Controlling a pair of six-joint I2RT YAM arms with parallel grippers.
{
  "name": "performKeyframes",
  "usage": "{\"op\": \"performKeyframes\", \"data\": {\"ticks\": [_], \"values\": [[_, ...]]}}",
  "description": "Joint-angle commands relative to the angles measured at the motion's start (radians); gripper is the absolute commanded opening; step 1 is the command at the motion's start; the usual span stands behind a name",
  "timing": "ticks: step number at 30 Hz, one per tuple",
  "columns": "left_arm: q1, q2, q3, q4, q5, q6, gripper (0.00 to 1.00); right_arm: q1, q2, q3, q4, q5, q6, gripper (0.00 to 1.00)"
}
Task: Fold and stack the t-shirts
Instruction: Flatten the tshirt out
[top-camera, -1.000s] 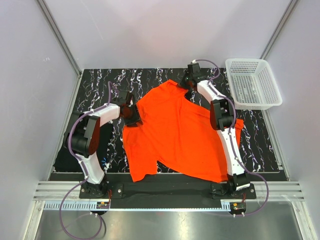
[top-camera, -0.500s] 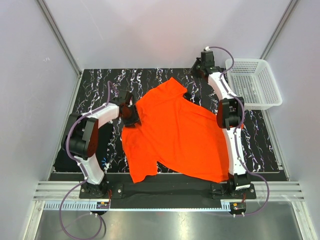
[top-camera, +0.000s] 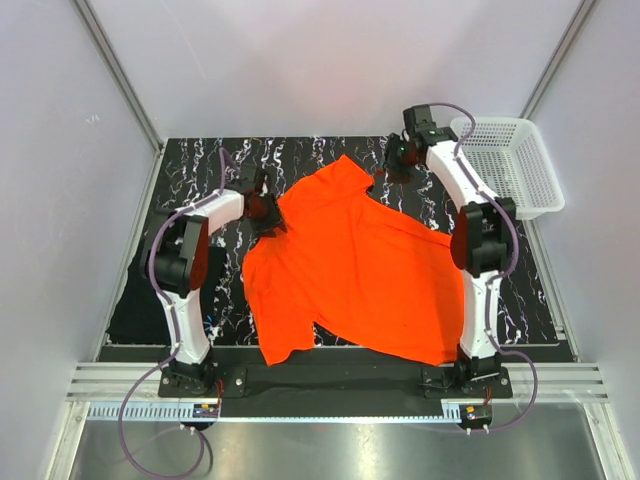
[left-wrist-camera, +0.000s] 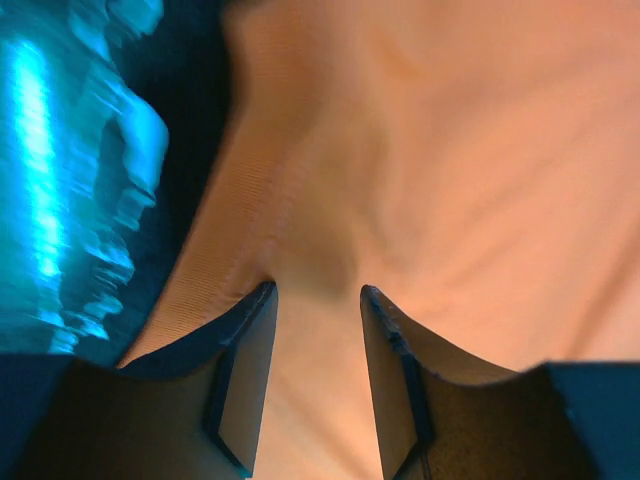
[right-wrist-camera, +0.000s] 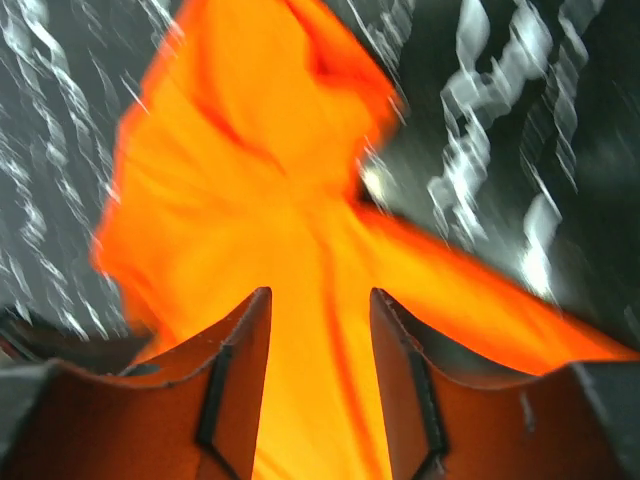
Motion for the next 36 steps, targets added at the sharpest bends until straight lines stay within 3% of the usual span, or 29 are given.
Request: {"op": "performKeyframes", "data": {"ticks": [1, 6, 13, 18, 24, 26, 31, 36], "values": [[0.057, 0.059, 0.013, 0.003, -0.038, 0.025, 0.45, -0.039, -0.21, -0.165, -0.089, 0.041, -0.09, 0.52], [0.154, 0.076, 0.032, 0.021, 0.069, 0.039, 0.45, -0.093, -0.396, -0.412, -0.095, 0.057, -0.127, 0.59], [0.222, 0.028, 0.101, -0.04, 0.016, 0.093, 0.46, -0.165, -0.511, -0.558, -0.129, 0.064, -0.135, 0.62], [0.249, 0.002, 0.157, -0.095, 0.09, 0.151, 0.46, -0.199, -0.534, -0.631, -0.135, 0.124, -0.124, 0.62], [0.169, -0.187, 0.016, -0.094, 0.125, 0.122, 0.46, -0.208, -0.513, -0.701, -0.116, 0.187, -0.11, 0.49], [0.106, -0.229, -0.027, -0.091, 0.122, 0.116, 0.46, -0.205, -0.507, -0.72, -0.086, 0.178, -0.1, 0.4], [-0.007, -0.323, -0.194, -0.059, 0.103, 0.065, 0.45, -0.139, -0.479, -0.757, -0.043, 0.291, -0.118, 0.42], [-0.041, -0.351, -0.283, -0.042, 0.085, 0.064, 0.45, -0.118, -0.432, -0.792, -0.024, 0.396, -0.106, 0.46]]}}
